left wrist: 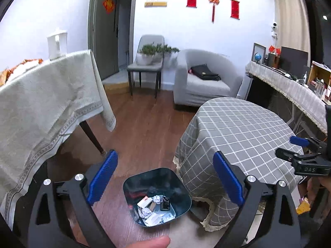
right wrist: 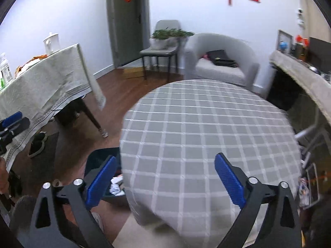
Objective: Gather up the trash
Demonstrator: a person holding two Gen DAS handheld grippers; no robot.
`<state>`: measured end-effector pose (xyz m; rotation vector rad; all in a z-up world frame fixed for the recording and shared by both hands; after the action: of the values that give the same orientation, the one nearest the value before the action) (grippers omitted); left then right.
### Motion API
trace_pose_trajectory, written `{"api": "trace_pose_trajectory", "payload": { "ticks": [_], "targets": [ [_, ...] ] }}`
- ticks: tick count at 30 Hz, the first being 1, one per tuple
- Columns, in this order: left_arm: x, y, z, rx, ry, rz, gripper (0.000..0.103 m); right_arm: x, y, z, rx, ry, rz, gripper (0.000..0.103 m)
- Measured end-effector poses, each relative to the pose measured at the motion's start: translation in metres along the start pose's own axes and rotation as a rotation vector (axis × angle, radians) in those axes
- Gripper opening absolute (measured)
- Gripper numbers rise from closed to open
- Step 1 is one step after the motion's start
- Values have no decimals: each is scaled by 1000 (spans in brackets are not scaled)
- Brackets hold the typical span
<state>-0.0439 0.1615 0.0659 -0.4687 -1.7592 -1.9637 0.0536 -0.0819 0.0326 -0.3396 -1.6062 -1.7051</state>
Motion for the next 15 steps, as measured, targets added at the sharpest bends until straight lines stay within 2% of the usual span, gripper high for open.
{"api": "trace_pose_trajectory", "payload": {
  "ticks": [2, 6, 11, 13, 15],
  "targets": [
    [8, -3, -6, 5, 21, -6, 99, 19, -11, -11, -7, -29, -41, 99],
    [19, -15, -22, -10, 39, -7, 99, 38, -31, -34, -37, -52, -65, 99],
    [6, -42, -37, -62, 55, 40, 99, 54, -48, -48, -47, -23, -113, 99],
    [-1, -53, -38, -48, 41, 59, 99, 58, -49, -49, -35, -33, -147, 99],
    [-5, -58, -38, -40, 42, 69, 99, 55, -49, -52, -41, -30, -132, 99]
  ]
}}
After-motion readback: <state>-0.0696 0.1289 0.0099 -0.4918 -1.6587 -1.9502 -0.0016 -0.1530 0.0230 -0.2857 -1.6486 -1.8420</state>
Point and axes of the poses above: each gripper's, at about its wrist camera, not at the fingertips, and x roughly against the way its jaws point, z to its left, y to its top, the point moved 2 cm from there along -x, roughly the way its jaws point, and after that the axes turned 12 degrees about -x, right-handed, at the moved point
